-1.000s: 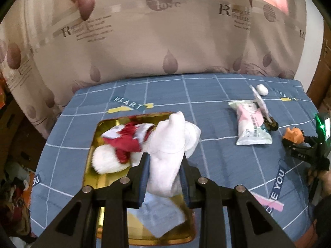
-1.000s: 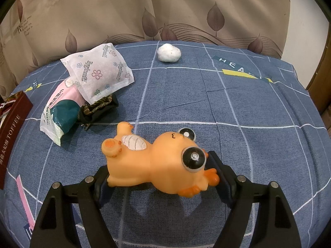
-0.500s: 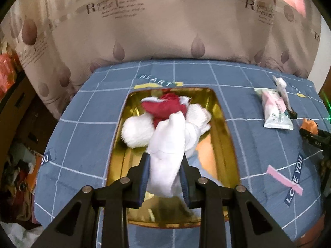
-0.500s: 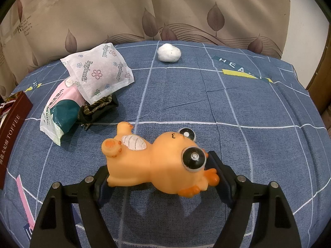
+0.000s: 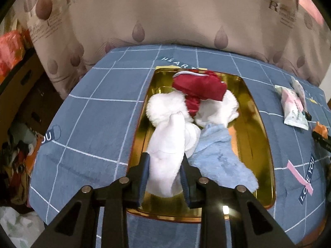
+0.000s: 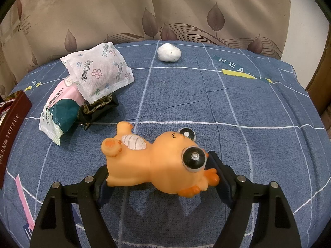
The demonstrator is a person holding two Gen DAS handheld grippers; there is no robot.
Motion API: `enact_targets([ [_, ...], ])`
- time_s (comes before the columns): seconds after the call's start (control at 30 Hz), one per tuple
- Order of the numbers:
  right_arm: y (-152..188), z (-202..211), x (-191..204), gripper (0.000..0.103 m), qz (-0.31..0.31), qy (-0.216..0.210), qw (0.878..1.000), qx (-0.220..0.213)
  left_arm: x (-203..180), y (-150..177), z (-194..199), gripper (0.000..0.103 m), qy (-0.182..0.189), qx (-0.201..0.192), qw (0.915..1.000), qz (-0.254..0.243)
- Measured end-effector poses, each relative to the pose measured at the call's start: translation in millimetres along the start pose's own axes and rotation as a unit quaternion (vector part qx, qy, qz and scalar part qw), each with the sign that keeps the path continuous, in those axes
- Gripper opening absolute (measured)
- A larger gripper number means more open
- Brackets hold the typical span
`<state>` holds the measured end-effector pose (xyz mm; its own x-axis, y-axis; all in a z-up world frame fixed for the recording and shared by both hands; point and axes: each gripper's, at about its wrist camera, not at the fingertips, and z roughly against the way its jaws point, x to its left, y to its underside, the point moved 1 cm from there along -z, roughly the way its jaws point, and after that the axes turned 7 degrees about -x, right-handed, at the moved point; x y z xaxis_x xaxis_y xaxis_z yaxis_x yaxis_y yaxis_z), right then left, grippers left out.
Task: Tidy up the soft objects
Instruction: 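Carry the white sock into the tin and open the left gripper, then carry the orange toy into the tin and open the right gripper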
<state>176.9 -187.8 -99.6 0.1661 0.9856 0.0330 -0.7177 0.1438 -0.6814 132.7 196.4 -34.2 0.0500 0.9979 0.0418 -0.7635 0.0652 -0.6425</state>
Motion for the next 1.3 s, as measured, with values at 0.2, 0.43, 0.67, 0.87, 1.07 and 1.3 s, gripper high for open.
enact_targets([
  [0.2,-0.4,-0.3,-0.1,0.078,0.001,-0.001,1.0,0.0,6.9,0.4,-5.7,0.036,-0.008,0.013,0.9998,0.015],
  [0.43,-0.2,0.3,-1.6,0.078,0.001,-0.003,1.0,0.0,8.6,-1.4,1.2,0.047,-0.005,0.02,0.9997,0.013],
  [0.67,0.2,1.0,-3.2,0.078,0.001,-0.005,1.0,0.0,-1.8,-3.0,37.9,0.049,-0.046,-0.036,0.9981,-0.017],
  [0.87,0.7,1.7,-6.1,0.077,-0.002,-0.01,1.0,-0.001,-7.5,12.0,67.2,0.052,-0.075,-0.083,0.9935,-0.024],
  [1.07,0.3,6.9,-10.5,0.075,-0.001,-0.011,1.0,-0.008,-6.8,27.6,73.6,0.052,-0.082,-0.091,0.9922,-0.024],
  [1.3,1.3,22.3,-20.8,0.074,-0.011,-0.001,1.0,-0.022,-9.0,35.9,69.2,0.052,-0.073,-0.087,0.9931,-0.028],
])
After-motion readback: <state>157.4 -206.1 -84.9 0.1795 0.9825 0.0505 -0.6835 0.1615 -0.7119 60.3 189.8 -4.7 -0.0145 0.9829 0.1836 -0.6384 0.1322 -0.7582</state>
